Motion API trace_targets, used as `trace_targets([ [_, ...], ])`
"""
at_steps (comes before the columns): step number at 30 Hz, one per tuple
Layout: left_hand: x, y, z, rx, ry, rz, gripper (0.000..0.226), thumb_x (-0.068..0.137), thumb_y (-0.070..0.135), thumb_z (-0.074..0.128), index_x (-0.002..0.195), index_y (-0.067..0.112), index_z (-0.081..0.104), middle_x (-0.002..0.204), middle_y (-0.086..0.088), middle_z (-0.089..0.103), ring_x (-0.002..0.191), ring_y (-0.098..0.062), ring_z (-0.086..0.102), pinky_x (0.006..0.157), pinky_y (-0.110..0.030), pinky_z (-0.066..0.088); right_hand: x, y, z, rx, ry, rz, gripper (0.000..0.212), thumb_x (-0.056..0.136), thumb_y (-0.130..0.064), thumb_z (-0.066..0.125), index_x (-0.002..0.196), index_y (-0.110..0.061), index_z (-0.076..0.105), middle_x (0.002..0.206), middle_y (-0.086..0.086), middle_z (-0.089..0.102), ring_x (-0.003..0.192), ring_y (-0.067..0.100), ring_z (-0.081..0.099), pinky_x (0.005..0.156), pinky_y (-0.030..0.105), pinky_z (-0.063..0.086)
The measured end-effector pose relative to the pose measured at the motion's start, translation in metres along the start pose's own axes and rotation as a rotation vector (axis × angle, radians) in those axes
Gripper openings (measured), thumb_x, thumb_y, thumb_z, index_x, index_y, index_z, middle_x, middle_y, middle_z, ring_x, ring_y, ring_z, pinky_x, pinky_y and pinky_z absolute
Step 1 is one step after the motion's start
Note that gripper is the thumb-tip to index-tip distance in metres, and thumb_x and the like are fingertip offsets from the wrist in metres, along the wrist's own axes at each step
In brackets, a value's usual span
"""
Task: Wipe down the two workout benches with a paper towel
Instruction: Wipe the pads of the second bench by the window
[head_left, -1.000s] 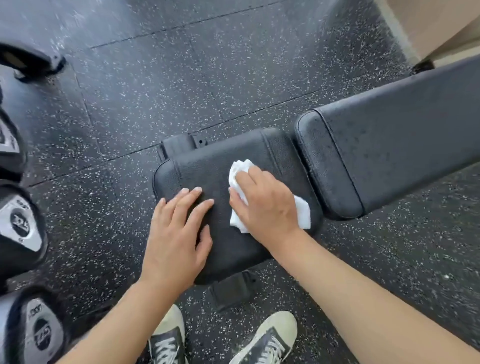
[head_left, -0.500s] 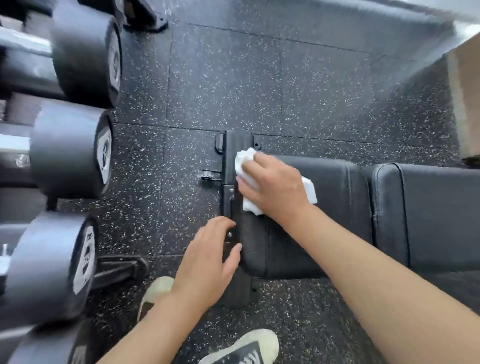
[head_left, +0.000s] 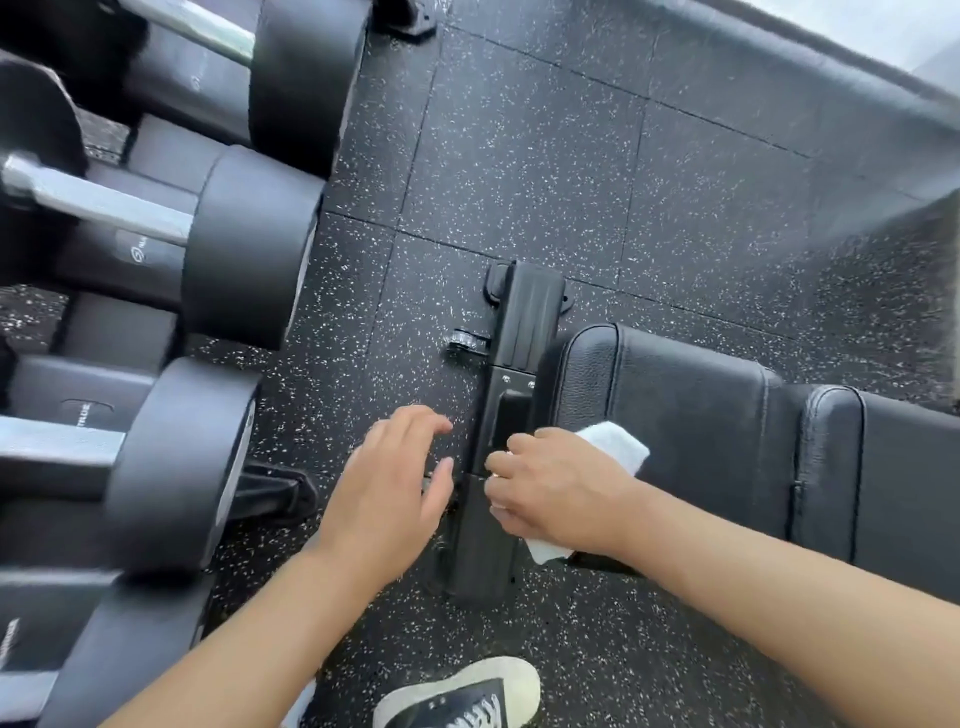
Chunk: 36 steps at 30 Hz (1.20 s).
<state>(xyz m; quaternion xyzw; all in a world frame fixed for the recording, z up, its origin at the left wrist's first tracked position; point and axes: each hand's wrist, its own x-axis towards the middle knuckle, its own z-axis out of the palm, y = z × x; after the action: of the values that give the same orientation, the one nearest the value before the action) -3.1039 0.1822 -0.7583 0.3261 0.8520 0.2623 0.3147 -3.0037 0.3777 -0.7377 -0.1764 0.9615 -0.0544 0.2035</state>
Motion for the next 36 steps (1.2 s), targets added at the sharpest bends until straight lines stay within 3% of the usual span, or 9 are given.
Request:
trace_targets([
  [5, 0.003, -0.001, 0.001, -0.041, -0.004, -0.009, 0.033, 0.104, 0.027, 0.055, 0.136, 0.022, 0.055, 0.14, 0.012, 0.051, 0.124, -0.015, 0.049, 0.104, -0.041, 0.046, 0.025, 0.081, -0.02, -0.031, 0.352, 0.286, 0.029, 0.094, -0.031, 0.069, 0.07, -0.015, 0.061, 0.072, 0.004, 0.055, 0.065, 0.029, 0.057, 0.051, 0.036, 0.044],
  [8, 0.003, -0.003, 0.002, -0.062, -0.01, -0.012, 0.032, 0.104, 0.027, 0.055, 0.135, 0.023, 0.055, 0.138, 0.013, 0.051, 0.124, -0.015, 0.05, 0.104, -0.044, 0.046, 0.031, 0.094, -0.024, -0.032, 0.393, 0.426, 0.03, 0.096, -0.031, 0.065, 0.071, -0.015, 0.06, 0.074, 0.004, 0.054, 0.068, 0.029, 0.057, 0.055, 0.037, 0.046],
  [11, 0.007, -0.002, -0.002, -0.059, -0.009, -0.003, 0.032, 0.103, 0.027, 0.054, 0.135, 0.022, 0.055, 0.138, 0.012, 0.051, 0.124, -0.016, 0.05, 0.104, -0.044, 0.046, 0.023, 0.06, -0.012, -0.039, 0.191, 0.209, 0.025, 0.096, -0.033, 0.051, 0.074, -0.022, 0.058, 0.079, 0.001, 0.053, 0.071, 0.028, 0.057, 0.057, 0.037, 0.044],
  [14, 0.015, -0.003, -0.006, -0.05, -0.001, -0.006, 0.032, 0.103, 0.027, 0.054, 0.135, 0.022, 0.055, 0.14, 0.011, 0.051, 0.125, -0.017, 0.05, 0.106, -0.042, 0.045, -0.008, -0.004, 0.016, 0.019, 0.053, -0.053, 0.02, 0.086, -0.036, 0.06, 0.069, -0.026, 0.057, 0.074, -0.005, 0.054, 0.064, 0.022, 0.054, 0.053, 0.031, 0.029],
  [17, 0.023, 0.002, -0.009, -0.053, 0.006, -0.014, 0.033, 0.104, 0.028, 0.053, 0.136, 0.023, 0.054, 0.14, 0.011, 0.05, 0.124, -0.015, 0.048, 0.106, -0.041, 0.045, -0.027, -0.016, 0.032, -0.024, 0.093, -0.178, 0.021, 0.096, -0.039, 0.064, 0.081, -0.026, 0.057, 0.081, -0.006, 0.053, 0.07, 0.019, 0.049, 0.057, 0.033, 0.033],
  [22, 0.031, 0.019, 0.0, -0.037, -0.008, 0.044, 0.032, 0.103, 0.026, 0.054, 0.135, 0.021, 0.055, 0.138, 0.01, 0.052, 0.123, -0.016, 0.05, 0.106, -0.042, 0.045, -0.001, 0.074, 0.003, -0.006, 0.576, 0.226, 0.03, 0.101, -0.028, 0.064, 0.076, -0.013, 0.061, 0.072, 0.006, 0.051, 0.06, 0.028, 0.047, 0.05, 0.04, 0.042],
  [28, 0.048, 0.05, 0.017, -0.001, -0.011, 0.142, 0.034, 0.102, 0.023, 0.054, 0.135, 0.019, 0.055, 0.138, 0.007, 0.054, 0.125, -0.017, 0.05, 0.109, -0.041, 0.045, -0.036, 0.117, 0.015, 0.006, 0.69, 0.872, 0.027, 0.104, -0.034, 0.058, 0.089, -0.013, 0.062, 0.082, 0.005, 0.054, 0.072, 0.027, 0.057, 0.055, 0.039, 0.045],
  [31, 0.061, 0.073, 0.027, 0.049, -0.017, 0.245, 0.036, 0.1, 0.02, 0.057, 0.136, 0.016, 0.056, 0.14, 0.001, 0.054, 0.128, -0.022, 0.05, 0.111, -0.045, 0.042, -0.086, 0.099, 0.043, 0.023, 0.727, 0.959, 0.024, 0.103, -0.03, 0.06, 0.088, -0.012, 0.061, 0.082, 0.005, 0.053, 0.071, 0.028, 0.056, 0.055, 0.038, 0.043],
  [36, 0.092, 0.119, 0.05, 0.177, 0.044, 0.431, 0.038, 0.094, 0.012, 0.065, 0.131, 0.006, 0.063, 0.135, -0.011, 0.057, 0.128, -0.035, 0.053, 0.113, -0.051, 0.041, -0.149, 0.037, 0.087, 0.069, 0.748, 0.93, 0.024, 0.105, -0.028, 0.055, 0.088, -0.013, 0.06, 0.079, 0.003, 0.049, 0.064, 0.026, 0.049, 0.056, 0.042, 0.047],
])
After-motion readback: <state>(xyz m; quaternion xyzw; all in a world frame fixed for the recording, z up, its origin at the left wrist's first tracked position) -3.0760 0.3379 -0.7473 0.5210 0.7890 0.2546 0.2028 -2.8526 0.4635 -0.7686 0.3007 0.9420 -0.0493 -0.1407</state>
